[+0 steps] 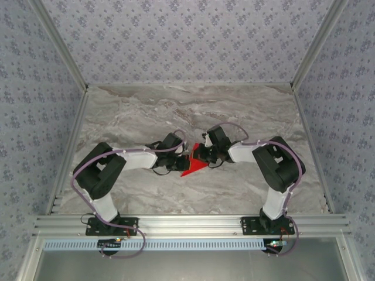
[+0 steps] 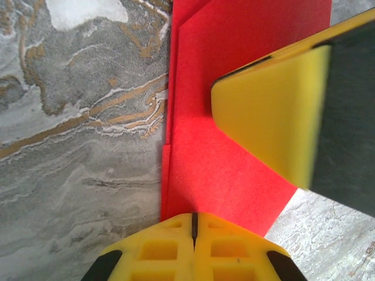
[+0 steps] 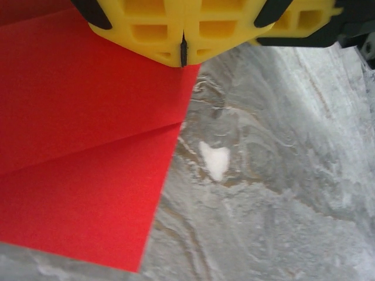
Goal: Fold a paper plane with a square sheet of paper (pick it up from the middle)
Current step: Fourth fold the wing at the center of the table.
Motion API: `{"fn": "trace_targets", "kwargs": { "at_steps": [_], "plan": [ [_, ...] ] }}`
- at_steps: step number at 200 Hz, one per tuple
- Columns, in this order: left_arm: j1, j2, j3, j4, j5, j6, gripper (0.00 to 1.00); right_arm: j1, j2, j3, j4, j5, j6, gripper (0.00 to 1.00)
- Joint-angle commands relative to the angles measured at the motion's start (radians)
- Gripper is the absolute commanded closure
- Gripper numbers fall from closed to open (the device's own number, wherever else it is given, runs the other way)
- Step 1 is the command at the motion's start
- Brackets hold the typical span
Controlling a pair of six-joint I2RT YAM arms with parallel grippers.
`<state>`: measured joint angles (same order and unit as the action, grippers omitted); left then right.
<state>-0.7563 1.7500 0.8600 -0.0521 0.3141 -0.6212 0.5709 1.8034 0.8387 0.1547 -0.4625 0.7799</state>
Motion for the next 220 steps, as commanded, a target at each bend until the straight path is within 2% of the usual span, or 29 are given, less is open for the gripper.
{"fn": "trace_targets", "kwargs": {
  "at_steps": [1, 37, 61, 76, 88, 127, 162, 220],
  "plan": [
    [-0.017, 0.012, -0.038, -0.174, -0.047, 0.003, 1.0, -0.003, 0.012, 0.001, -0.023, 0.03, 0.016, 1.0],
    [-0.017, -0.098, 0.02, -0.166, 0.008, -0.044, 1.0, -0.003, 0.017, -0.001, -0.097, 0.067, -0.02, 1.0],
    [-0.018, -0.167, 0.015, -0.128, 0.028, -0.134, 0.91, 0.0, 0.027, 0.0, -0.115, 0.083, -0.028, 1.0],
    [-0.023, -0.189, 0.0, -0.103, 0.03, -0.192, 0.81, 0.004, 0.031, 0.0, -0.119, 0.092, -0.03, 1.0],
    [-0.03, -0.191, -0.003, -0.089, 0.027, -0.227, 0.79, 0.007, 0.041, 0.002, -0.125, 0.097, -0.031, 1.0],
    [-0.044, -0.134, 0.016, -0.097, -0.011, -0.279, 0.79, 0.017, 0.06, 0.003, -0.128, 0.1, -0.031, 1.0],
    [-0.045, -0.077, 0.02, -0.081, -0.015, -0.327, 0.83, 0.018, 0.06, -0.001, -0.138, 0.108, -0.03, 1.0],
    [-0.045, -0.063, 0.013, -0.119, -0.053, -0.335, 0.85, 0.017, 0.062, -0.002, -0.15, 0.116, -0.034, 1.0]
  ]
}}
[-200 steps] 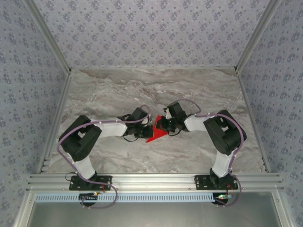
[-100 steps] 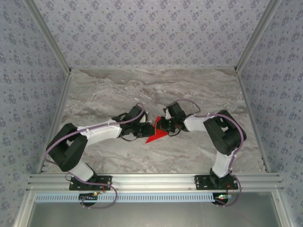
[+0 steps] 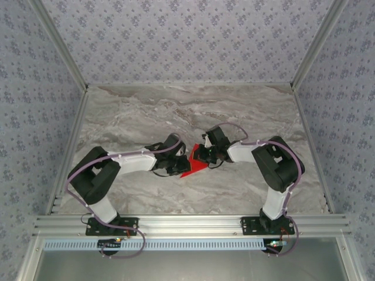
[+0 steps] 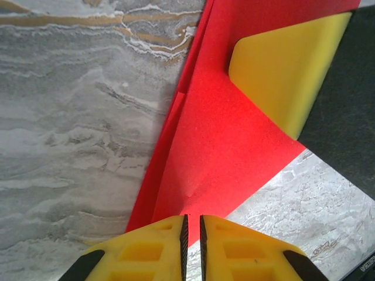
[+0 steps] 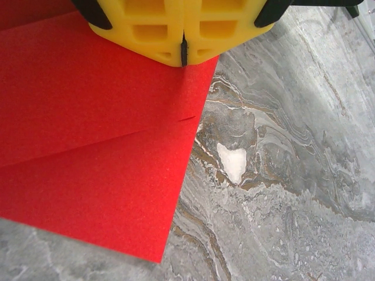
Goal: Fold a paper plane with a square sheet of paper (pick it up from the middle)
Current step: Fourth fold the wing at the center of the table.
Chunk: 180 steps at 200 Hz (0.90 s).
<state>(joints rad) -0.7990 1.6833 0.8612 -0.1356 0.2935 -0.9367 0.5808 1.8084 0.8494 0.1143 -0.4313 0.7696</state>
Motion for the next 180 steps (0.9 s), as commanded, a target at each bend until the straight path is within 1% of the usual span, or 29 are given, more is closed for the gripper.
{"fn": "trace_targets", "kwargs": {
  "at_steps": [1, 88, 124, 162, 180],
  "plan": [
    [-0.002, 0.004, 0.011, -0.036, -0.033, -0.019, 0.85, 0.006, 0.058, -0.012, -0.109, 0.085, -0.024, 1.0],
    [0.006, -0.023, -0.084, -0.002, -0.035, -0.048, 0.86, 0.003, 0.067, -0.01, -0.128, 0.089, -0.03, 1.0],
    [0.007, -0.059, -0.083, 0.006, -0.004, -0.043, 0.87, 0.003, 0.066, -0.01, -0.135, 0.091, -0.029, 1.0],
    [0.006, -0.126, -0.091, 0.01, 0.036, -0.03, 0.85, 0.003, 0.067, -0.01, -0.138, 0.092, -0.03, 1.0],
    [0.007, -0.116, -0.085, -0.016, 0.036, -0.01, 0.84, 0.002, 0.071, -0.009, -0.137, 0.091, -0.03, 1.0]
  ]
}}
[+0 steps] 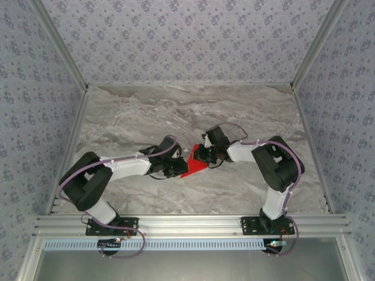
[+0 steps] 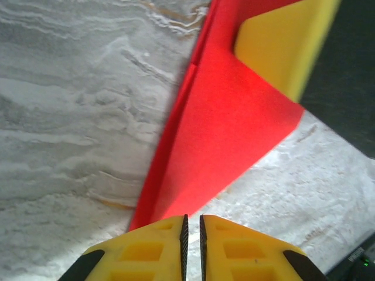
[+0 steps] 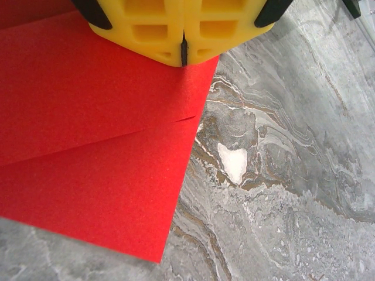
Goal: Fold a paper plane with a square sheet of paper (pick it up from the middle)
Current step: Fourth fold the wing at the center of the table.
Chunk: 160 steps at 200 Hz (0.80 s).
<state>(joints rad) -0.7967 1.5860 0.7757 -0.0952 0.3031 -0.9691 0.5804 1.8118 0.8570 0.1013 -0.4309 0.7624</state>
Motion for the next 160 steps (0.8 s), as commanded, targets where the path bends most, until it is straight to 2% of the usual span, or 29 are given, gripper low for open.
{"fn": "trace_targets", "kwargs": {
  "at_steps": [1, 39, 97, 127, 160],
  "plan": [
    [0.006, -0.017, 0.0, -0.058, 0.027, 0.022, 0.84, 0.003, 0.068, -0.017, -0.124, 0.09, -0.023, 1.0],
    [0.005, 0.026, -0.01, -0.052, 0.038, 0.021, 0.84, 0.002, 0.07, -0.018, -0.129, 0.091, -0.023, 1.0],
    [0.014, 0.054, -0.047, -0.077, -0.01, 0.013, 0.84, 0.001, 0.07, -0.019, -0.137, 0.093, -0.026, 1.0],
    [0.017, 0.05, -0.101, -0.028, -0.001, -0.021, 0.84, 0.001, 0.07, -0.024, -0.136, 0.099, -0.025, 1.0],
    [0.018, -0.002, -0.086, -0.001, 0.034, -0.013, 0.85, 0.001, 0.069, -0.024, -0.139, 0.096, -0.029, 1.0]
  ]
}}
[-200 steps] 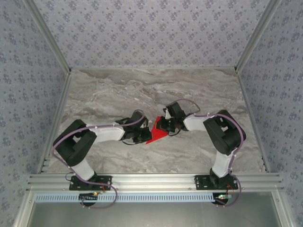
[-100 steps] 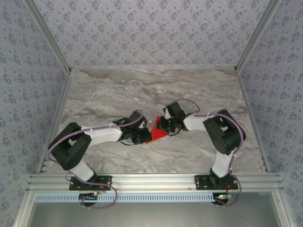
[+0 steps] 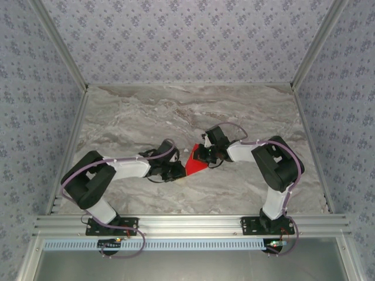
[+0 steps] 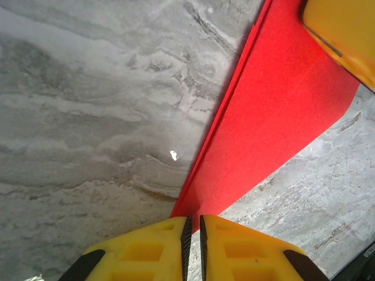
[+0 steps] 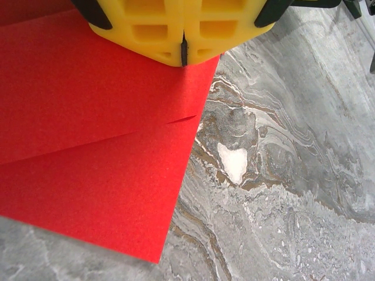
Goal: Fold a paper plane with a square sheet of paper (pick it up from the middle)
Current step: Fourth fold the wing at the center of the table.
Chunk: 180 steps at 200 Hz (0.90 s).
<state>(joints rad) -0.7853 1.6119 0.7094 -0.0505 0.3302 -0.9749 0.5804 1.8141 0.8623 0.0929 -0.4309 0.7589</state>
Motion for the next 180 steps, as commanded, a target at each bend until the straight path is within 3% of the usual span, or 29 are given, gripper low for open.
{"fn": "trace_targets", "kwargs": {
  "at_steps": [1, 35, 68, 102, 144, 180],
  "plan": [
    [0.006, -0.03, -0.018, -0.044, 0.008, -0.006, 0.85, 0.001, 0.067, -0.029, -0.131, 0.097, -0.026, 1.0],
    [0.007, -0.073, 0.05, -0.026, 0.007, 0.012, 0.85, 0.002, 0.068, -0.029, -0.128, 0.098, -0.023, 1.0],
    [0.007, 0.034, 0.11, -0.017, 0.0, 0.008, 0.94, 0.001, 0.076, -0.03, -0.126, 0.094, -0.023, 1.0],
    [0.009, 0.107, 0.131, -0.009, -0.016, 0.013, 0.96, 0.001, 0.075, -0.034, -0.13, 0.092, -0.022, 1.0],
    [0.012, 0.125, 0.053, -0.029, -0.056, 0.016, 0.98, -0.002, 0.074, -0.037, -0.135, 0.098, -0.024, 1.0],
    [0.012, 0.07, -0.069, -0.006, -0.028, 0.02, 0.98, -0.011, 0.076, -0.042, -0.145, 0.101, -0.024, 1.0]
  ]
}}
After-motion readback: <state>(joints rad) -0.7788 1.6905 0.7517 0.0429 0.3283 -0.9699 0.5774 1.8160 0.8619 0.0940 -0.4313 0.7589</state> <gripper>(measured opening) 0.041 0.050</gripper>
